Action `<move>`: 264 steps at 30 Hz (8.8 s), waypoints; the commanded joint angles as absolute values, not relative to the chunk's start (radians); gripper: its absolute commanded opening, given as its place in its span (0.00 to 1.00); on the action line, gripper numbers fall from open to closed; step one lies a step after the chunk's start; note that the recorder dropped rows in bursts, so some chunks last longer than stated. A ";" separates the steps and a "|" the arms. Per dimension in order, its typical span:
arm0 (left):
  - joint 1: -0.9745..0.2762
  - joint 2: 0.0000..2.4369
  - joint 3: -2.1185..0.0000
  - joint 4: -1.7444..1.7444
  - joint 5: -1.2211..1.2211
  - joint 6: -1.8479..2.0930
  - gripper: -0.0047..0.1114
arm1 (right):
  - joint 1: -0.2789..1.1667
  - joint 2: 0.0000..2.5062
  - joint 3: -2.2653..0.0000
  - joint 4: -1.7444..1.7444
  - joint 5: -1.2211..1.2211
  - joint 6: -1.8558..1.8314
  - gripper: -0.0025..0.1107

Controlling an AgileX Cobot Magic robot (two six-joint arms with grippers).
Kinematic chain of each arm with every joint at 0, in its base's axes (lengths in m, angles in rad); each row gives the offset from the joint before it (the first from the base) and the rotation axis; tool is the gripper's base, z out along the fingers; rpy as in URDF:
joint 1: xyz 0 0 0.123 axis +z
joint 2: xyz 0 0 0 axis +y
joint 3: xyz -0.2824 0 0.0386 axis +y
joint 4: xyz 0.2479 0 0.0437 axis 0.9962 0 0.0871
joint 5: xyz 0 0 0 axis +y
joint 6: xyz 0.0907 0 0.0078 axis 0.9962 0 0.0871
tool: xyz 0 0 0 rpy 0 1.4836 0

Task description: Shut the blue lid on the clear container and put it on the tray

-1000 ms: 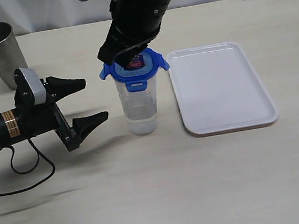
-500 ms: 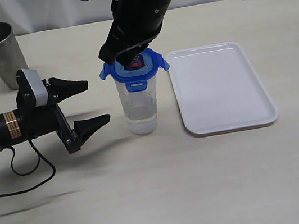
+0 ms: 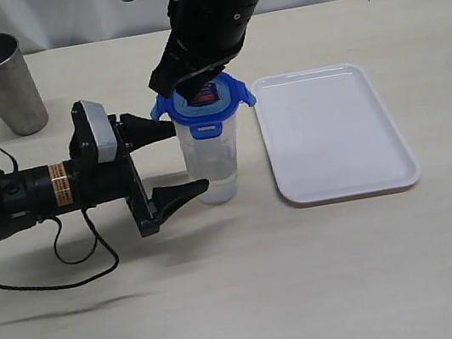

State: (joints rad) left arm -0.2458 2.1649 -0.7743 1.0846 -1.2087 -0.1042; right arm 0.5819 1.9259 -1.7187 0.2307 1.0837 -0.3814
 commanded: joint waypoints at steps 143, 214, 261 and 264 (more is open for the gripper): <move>-0.338 2.245 -0.932 1.028 -1.206 -0.370 0.04 | 0.552 1.941 -1.638 0.486 1.065 -0.696 0.43; -0.336 2.245 -0.932 1.035 -1.206 -0.052 0.04 | 0.398 1.851 -1.568 0.493 1.113 -0.652 0.53; -0.336 2.245 -0.932 1.088 -1.221 0.148 0.04 | 0.631 1.908 -1.526 0.170 1.038 -0.870 0.31; -0.336 2.245 -0.932 1.088 -1.221 0.118 0.04 | 0.631 1.932 -1.526 0.170 1.041 -0.848 0.30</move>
